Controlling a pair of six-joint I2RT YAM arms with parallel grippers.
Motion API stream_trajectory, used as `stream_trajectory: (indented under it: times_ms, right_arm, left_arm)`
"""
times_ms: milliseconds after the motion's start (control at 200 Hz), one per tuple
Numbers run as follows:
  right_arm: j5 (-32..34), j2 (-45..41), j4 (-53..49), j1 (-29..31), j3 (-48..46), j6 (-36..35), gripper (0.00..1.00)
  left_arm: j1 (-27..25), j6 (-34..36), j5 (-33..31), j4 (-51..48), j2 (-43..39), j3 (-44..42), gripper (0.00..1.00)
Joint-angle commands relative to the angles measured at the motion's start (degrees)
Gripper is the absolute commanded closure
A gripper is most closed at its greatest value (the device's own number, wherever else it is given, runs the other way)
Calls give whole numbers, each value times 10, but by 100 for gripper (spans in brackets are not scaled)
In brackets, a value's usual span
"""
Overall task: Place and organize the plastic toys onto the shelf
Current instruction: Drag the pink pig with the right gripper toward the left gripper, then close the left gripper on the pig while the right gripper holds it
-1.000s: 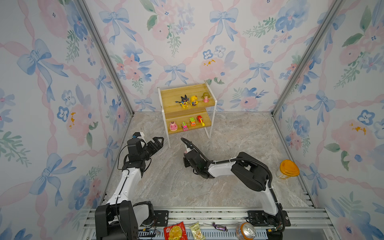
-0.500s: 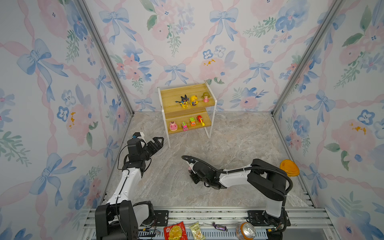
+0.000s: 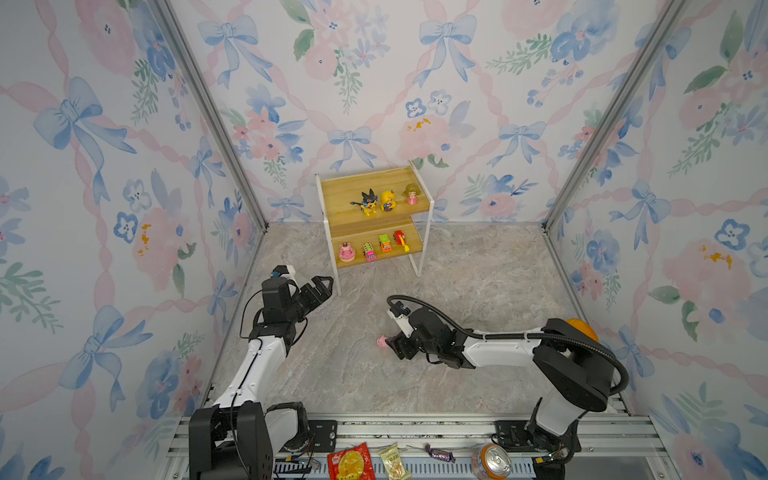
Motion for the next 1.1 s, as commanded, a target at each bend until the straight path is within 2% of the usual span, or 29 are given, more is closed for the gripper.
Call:
stream_trajectory:
  times_ms: [0,200,395,645,755,855,950,1095]
  right_arm:
    - [-34,-47,14,-15,-22,40,25]
    - [-38,-65,5,-32,-38,56,27]
    - [-63,-132,68,-98,-124,140,28]
    - [-41,-216,-24,-130,-134,164,28]
    - [-51,-231,-52,-141,-134,187,30]
    - [-46,-235,-52,-118,-148,188,32]
    - [-16,-222,-37,-74,-158,167,40]
    - [22,-168,-8,-7,-143,123,47]
  left_arm:
    - [-40,29,-53,-30,-17,0,2]
    - [-127,48,-104,-50,-19,-13,2]
    - [-236,81,-160,-93,-22,-12,5]
    - [-339,58,-144,-87,35,-31,10]
    - [-361,51,-117,-74,70,-24,20]
    - [-364,53,-105,-66,89,-18,27]
    - [-365,58,-98,-59,108,-10,35]
    - [-365,66,-89,-58,148,1,44]
